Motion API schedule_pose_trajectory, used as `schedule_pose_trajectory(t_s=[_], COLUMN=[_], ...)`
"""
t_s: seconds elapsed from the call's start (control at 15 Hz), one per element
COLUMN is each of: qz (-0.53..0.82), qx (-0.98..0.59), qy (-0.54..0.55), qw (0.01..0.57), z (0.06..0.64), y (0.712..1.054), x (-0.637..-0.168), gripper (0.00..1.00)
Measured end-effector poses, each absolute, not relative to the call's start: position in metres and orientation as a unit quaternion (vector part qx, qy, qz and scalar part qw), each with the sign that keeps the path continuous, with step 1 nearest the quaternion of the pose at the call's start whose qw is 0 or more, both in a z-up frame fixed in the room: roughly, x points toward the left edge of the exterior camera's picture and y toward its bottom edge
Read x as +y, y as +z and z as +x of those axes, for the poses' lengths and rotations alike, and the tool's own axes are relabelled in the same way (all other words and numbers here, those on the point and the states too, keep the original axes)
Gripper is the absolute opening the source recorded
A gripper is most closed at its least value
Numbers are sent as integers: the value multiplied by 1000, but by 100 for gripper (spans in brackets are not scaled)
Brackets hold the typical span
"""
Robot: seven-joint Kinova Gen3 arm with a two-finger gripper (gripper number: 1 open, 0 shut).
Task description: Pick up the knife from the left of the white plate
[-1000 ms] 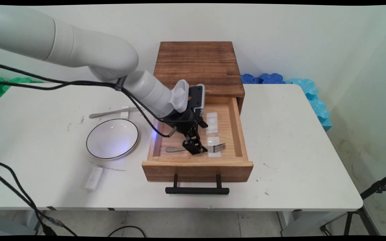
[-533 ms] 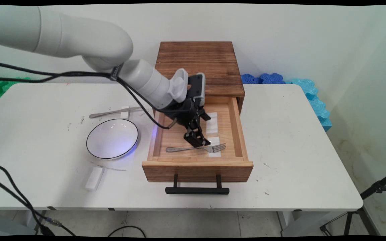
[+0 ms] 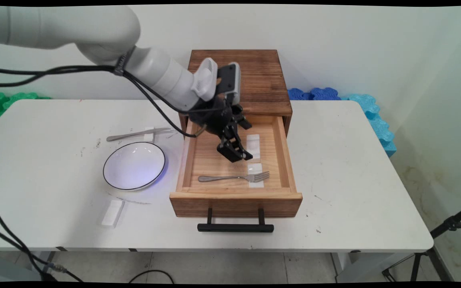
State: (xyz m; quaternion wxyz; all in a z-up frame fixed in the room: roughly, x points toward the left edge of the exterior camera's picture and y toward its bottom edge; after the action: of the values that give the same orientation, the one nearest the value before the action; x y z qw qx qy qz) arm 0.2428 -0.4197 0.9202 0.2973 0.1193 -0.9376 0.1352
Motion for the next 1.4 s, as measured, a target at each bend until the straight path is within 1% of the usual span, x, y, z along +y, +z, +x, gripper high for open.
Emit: schedule_pose_trajectory(t_s=[0.27, 0.67, 1.13, 1.4], qz=[120, 119, 128, 141], qx=[-936, -935, -937, -940], qy=[134, 129, 124, 116], qw=[303, 308, 301, 289], z=[259, 299, 340, 375], y=[935, 954, 968, 973], x=[-410, -388, -373, -363], gripper=[100, 100, 100, 100])
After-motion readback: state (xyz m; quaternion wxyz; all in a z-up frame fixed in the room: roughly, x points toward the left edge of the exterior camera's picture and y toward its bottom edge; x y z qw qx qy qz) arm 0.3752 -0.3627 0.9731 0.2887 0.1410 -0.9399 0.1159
